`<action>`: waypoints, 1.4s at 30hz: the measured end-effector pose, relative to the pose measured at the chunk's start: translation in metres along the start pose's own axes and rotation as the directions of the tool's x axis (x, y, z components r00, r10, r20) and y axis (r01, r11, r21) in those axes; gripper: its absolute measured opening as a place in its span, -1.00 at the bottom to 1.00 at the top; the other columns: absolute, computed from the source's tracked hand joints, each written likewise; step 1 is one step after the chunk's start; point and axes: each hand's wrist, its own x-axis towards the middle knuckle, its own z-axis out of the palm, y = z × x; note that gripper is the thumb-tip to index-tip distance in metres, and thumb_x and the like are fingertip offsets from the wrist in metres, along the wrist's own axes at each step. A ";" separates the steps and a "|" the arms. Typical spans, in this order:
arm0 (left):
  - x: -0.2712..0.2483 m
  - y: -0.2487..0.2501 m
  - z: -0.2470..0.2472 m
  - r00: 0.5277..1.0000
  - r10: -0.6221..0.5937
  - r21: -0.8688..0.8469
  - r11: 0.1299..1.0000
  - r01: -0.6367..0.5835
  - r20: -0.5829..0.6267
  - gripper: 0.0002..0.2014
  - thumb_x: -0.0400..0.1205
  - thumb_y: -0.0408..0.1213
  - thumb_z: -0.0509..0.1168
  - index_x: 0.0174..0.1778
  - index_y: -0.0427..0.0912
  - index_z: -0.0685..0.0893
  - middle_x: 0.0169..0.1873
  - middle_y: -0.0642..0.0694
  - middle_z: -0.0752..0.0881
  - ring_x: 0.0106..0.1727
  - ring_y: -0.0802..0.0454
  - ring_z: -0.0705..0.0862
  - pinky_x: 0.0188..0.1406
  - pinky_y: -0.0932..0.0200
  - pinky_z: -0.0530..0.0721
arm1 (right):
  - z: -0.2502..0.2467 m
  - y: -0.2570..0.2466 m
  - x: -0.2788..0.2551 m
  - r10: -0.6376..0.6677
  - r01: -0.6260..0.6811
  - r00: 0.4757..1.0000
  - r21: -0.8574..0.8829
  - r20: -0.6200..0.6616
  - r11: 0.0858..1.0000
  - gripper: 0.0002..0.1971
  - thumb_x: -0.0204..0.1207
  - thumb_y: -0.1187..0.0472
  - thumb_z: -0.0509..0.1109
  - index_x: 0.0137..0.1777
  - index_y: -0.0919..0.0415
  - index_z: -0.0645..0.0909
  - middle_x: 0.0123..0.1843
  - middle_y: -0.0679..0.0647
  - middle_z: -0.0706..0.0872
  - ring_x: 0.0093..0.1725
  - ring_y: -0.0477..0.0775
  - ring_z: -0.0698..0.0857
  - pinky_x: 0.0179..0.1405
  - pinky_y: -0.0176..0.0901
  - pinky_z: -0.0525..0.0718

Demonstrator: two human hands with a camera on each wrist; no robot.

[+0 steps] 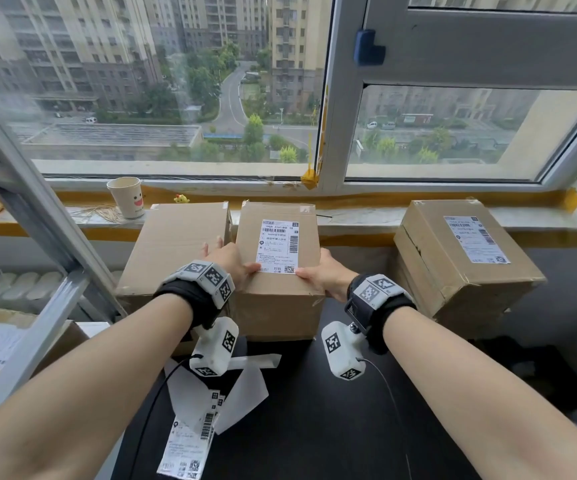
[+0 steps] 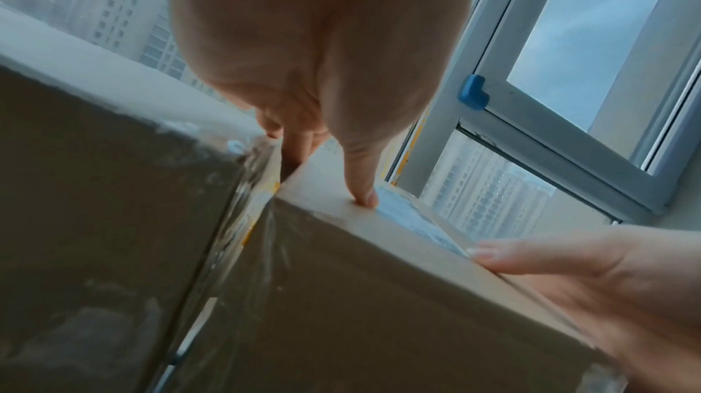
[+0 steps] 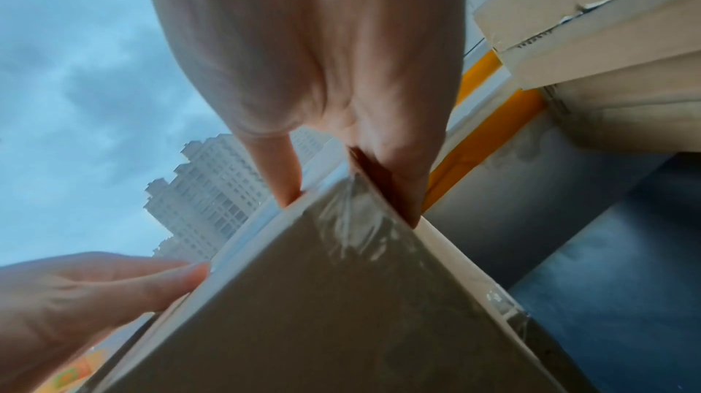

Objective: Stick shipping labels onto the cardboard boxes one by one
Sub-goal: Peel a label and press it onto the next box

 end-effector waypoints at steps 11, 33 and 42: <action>-0.028 0.022 -0.028 0.969 0.142 -0.531 0.816 -0.229 -0.201 -0.53 0.63 -0.27 0.30 0.46 -0.30 0.44 0.35 -0.27 0.60 0.33 -0.19 0.60 0.37 -0.05 0.54 | -0.026 -0.010 -0.029 -0.150 0.178 0.965 0.119 -0.217 0.977 -0.61 0.67 0.37 0.11 0.49 0.33 0.35 0.41 0.25 0.57 0.31 0.17 0.60 0.35 0.05 0.58; -0.163 0.058 0.040 0.900 0.409 -0.868 0.490 -0.076 0.152 -0.63 0.61 -0.46 0.30 0.35 -0.31 0.56 0.17 -0.28 0.68 -0.12 -0.07 0.70 -0.32 0.13 0.76 | -0.063 0.101 -0.236 0.005 0.198 0.899 0.418 -0.437 0.887 -0.45 0.55 0.61 0.19 0.51 0.25 0.38 0.38 0.25 0.58 0.25 0.13 0.60 -0.01 -0.15 0.65; -0.178 0.086 0.130 0.860 0.380 -0.834 0.545 0.090 0.341 -0.62 0.54 -0.59 0.35 0.30 -0.43 0.56 -0.25 -0.22 0.66 -0.40 -0.03 0.64 -0.51 0.21 0.75 | -0.090 0.190 -0.258 0.194 0.012 0.894 0.456 -0.404 0.890 -0.43 0.51 0.63 0.20 0.51 0.28 0.38 0.35 0.27 0.63 0.16 0.14 0.64 -0.11 -0.12 0.66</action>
